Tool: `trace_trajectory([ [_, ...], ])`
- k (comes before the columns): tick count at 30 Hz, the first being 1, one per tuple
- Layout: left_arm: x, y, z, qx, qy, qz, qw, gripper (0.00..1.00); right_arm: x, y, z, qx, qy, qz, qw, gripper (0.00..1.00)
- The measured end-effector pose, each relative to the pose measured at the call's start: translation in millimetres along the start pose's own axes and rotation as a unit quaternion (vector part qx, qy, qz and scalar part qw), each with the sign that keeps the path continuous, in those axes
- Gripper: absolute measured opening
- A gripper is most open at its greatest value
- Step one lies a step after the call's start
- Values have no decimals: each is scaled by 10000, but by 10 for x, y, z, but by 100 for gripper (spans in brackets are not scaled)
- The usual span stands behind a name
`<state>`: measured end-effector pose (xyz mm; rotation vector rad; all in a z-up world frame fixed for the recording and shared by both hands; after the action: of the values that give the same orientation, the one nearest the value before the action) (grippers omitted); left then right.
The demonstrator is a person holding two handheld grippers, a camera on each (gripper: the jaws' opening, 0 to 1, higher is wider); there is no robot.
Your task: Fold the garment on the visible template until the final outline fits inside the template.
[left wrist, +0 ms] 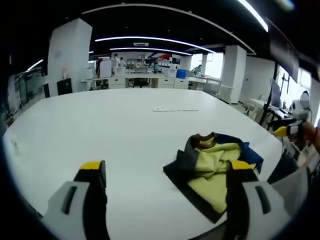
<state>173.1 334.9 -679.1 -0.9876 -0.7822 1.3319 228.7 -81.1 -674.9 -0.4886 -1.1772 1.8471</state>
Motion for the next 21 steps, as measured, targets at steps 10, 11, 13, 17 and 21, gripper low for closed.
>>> trace_trajectory([
  [10,11,6,11,25,-3,-38,10000,97,12,3,1,52,21,47,10000,99],
  [11,14,4,13,26,-1,-44,10000,97,15,0,0,51,22,44,10000,99],
  [13,18,-2,15,16,-5,-40,10000,97,13,-1,-3,42,32,35,10000,99],
  [17,19,-20,20,-30,-1,1,10000,96,14,-10,-3,11,31,2,10000,98],
  [21,29,-28,25,-50,1,16,10000,96,1,-16,0,-39,87,21,10000,99],
])
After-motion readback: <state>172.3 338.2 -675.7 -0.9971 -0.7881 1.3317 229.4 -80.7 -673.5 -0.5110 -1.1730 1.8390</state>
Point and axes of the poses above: the point that each gripper's makers call its tool centre point, and the gripper's own axes: z roughly backward along the fingers, x roughly to its left, y roughly out of its underside, the point moved 7 cm from there along z, roughly backward along the fingers, and after that the axes turned 3 degrees about -y, right-handed, at the moved point
